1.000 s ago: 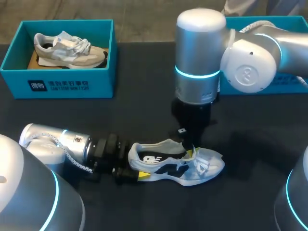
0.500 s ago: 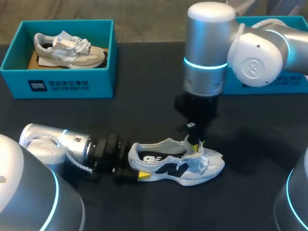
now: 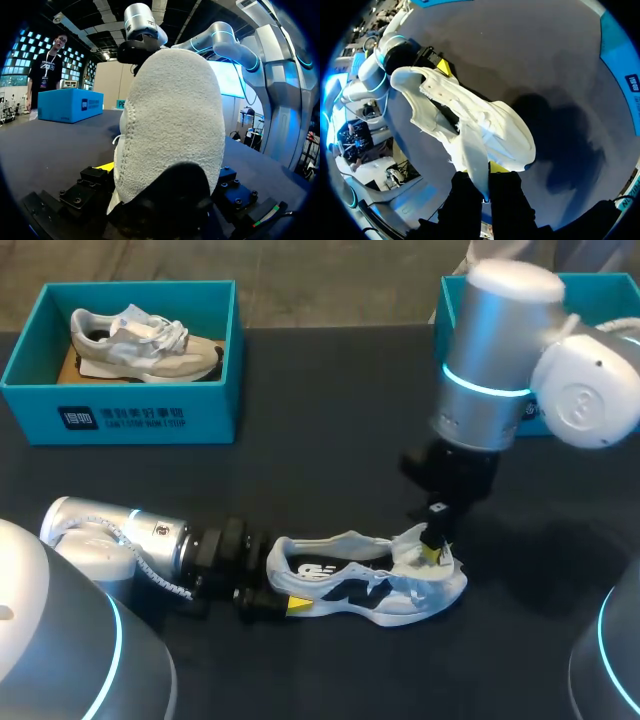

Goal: Take the shoe out of the shoebox, open the shoe tongue, remove and reinsert the insole, then place the shoe into the shoebox

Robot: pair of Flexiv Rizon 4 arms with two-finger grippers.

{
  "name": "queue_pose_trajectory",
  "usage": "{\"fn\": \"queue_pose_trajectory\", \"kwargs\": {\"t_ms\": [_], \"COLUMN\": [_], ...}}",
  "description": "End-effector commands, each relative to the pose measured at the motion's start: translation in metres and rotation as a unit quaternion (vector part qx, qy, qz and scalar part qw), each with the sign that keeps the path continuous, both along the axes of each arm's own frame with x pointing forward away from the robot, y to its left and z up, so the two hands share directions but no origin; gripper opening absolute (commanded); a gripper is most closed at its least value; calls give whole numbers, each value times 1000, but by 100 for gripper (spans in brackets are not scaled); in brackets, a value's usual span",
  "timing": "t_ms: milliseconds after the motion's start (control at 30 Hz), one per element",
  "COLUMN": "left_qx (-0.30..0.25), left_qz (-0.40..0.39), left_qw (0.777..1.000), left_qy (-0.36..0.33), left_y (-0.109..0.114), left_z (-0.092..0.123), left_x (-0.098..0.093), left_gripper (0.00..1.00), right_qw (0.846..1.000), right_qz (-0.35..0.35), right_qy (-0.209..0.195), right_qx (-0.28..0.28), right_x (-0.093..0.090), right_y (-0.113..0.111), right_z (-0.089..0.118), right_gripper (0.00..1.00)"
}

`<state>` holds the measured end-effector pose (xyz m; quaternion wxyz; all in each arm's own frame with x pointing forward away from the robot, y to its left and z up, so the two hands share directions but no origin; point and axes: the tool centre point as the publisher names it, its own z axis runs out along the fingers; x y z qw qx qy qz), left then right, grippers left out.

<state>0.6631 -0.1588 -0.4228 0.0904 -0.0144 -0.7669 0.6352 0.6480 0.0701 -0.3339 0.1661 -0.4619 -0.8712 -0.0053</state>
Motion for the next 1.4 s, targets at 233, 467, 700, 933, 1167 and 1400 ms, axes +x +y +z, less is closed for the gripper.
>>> {"fn": "queue_pose_trajectory", "kwargs": {"t_ms": [233,467,700,933,1167,1400], "left_qx": [1,1,1,1,1,1], "left_qz": [1,1,1,1,1,1], "left_qw": [1000,1000,1000,1000,1000,1000], "left_qy": [0,0,0,0,0,0], "left_y": [0,0,0,0,0,0], "left_z": [-3,-3,-3,-3,-3,-3], "left_x": [-1,-1,-1,-1,-1,-1], "left_gripper": [0,0,0,0,0,0], "right_qw": [998,998,998,997,991,971], "right_qz": [-24,-39,-49,-34,12,135], "right_qy": [-1,-3,-26,-67,-116,-170], "right_qx": [54,47,7,-33,-73,-102], "right_x": [-2,-7,-14,-23,-27,-26], "right_y": [-13,-15,-9,3,23,55], "right_z": [-24,-19,11,52,83,110], "right_gripper": [4,4,100,100,100,100]}}
